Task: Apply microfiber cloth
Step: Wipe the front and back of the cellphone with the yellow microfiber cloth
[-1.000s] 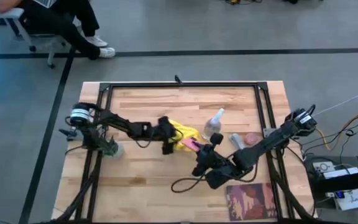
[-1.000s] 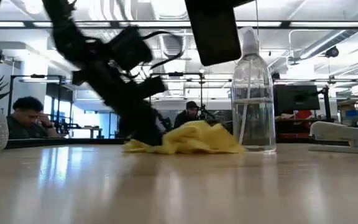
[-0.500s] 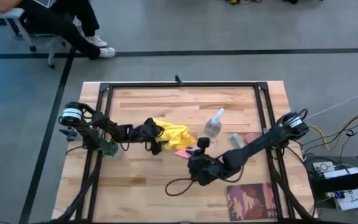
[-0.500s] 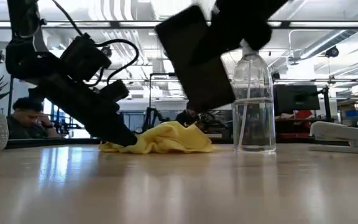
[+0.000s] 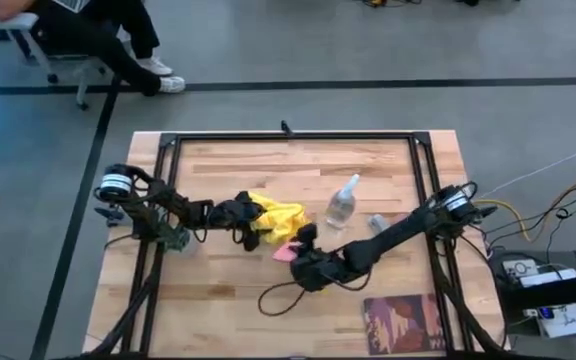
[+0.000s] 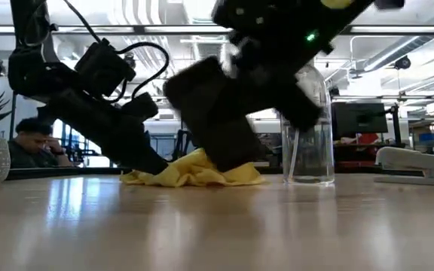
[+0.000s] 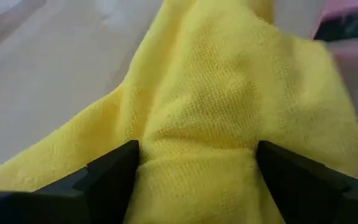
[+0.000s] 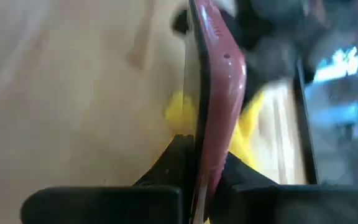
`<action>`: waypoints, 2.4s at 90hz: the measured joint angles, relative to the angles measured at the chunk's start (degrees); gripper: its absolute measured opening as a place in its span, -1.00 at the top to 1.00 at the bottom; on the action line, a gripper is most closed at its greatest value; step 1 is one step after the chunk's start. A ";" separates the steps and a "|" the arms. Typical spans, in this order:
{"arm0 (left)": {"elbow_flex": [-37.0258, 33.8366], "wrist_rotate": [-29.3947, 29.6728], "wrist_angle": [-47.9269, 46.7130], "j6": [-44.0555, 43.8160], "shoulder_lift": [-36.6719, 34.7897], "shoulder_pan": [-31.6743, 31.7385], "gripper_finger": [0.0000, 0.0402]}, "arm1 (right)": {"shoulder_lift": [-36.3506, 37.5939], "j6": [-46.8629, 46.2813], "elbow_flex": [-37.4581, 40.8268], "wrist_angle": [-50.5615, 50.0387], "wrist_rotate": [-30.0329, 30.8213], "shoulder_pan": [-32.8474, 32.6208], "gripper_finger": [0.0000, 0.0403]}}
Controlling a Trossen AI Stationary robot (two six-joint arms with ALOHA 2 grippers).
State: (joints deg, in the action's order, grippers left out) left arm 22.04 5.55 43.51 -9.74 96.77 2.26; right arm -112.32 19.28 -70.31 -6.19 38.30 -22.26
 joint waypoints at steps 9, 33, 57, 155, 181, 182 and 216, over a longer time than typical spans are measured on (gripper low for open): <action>1.67 -5.02 0.46 0.12 0.31 -0.02 -0.54 | -2.95 3.82 -0.52 1.05 0.95 0.43 0.98; 6.15 -13.44 -0.01 1.99 0.00 -0.04 -0.53 | -8.03 10.60 -0.75 2.27 10.20 0.55 0.98; 10.56 -28.16 -0.77 3.19 -0.58 -0.22 0.07 | -8.65 13.33 -1.26 2.77 11.65 0.50 0.98; 12.84 -43.39 -1.34 11.90 9.86 13.08 1.00 | -8.74 36.55 -2.00 2.59 8.75 1.87 0.93; 12.01 -48.32 -1.62 8.53 5.39 8.23 1.00 | -8.64 30.11 -1.95 0.33 6.05 2.82 0.92; 12.01 -48.62 -1.61 8.49 5.13 7.90 1.00 | -8.63 29.81 -1.94 0.24 5.84 2.91 0.92; 13.34 -33.82 0.51 8.01 4.02 -5.66 1.00 | -8.67 26.87 -2.28 0.03 5.20 4.26 0.91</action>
State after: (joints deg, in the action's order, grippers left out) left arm 35.38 -28.26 44.03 -1.73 100.79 -3.40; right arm -120.99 46.14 -72.59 -6.16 43.50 -18.00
